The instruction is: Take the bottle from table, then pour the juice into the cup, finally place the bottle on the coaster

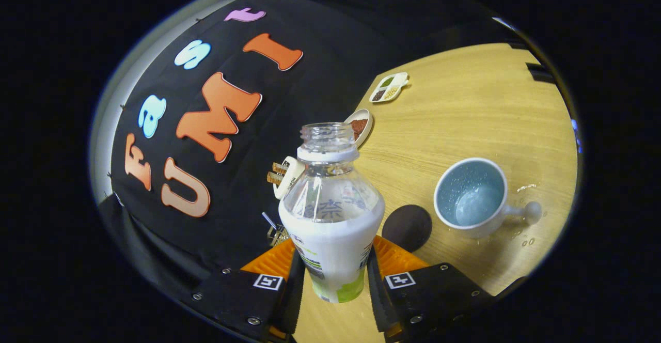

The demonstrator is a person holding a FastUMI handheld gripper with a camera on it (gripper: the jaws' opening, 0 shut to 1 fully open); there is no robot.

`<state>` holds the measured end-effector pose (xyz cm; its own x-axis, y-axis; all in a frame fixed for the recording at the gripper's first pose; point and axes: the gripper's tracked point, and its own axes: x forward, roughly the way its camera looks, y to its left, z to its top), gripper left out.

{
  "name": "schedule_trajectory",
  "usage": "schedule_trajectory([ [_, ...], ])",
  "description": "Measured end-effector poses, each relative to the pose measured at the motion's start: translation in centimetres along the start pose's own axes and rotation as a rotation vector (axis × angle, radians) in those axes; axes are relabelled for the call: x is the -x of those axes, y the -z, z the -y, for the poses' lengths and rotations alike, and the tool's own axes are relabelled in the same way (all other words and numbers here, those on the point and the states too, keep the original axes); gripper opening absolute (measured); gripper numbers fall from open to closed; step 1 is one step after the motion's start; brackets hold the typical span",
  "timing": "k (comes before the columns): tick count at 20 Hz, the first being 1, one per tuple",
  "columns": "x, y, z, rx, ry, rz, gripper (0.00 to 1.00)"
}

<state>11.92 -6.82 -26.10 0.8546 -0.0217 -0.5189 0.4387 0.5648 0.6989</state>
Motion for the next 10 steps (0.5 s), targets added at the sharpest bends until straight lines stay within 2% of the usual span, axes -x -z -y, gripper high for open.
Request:
schedule_trajectory([
  [4,0.0,-1.6,-0.3,0.159,0.028,0.075,0.58],
  [7,-0.1,-3.3,-0.2,0.330,0.101,0.149,0.57],
  [10,-0.6,-3.0,-0.5,0.528,0.162,0.132,0.57],
])
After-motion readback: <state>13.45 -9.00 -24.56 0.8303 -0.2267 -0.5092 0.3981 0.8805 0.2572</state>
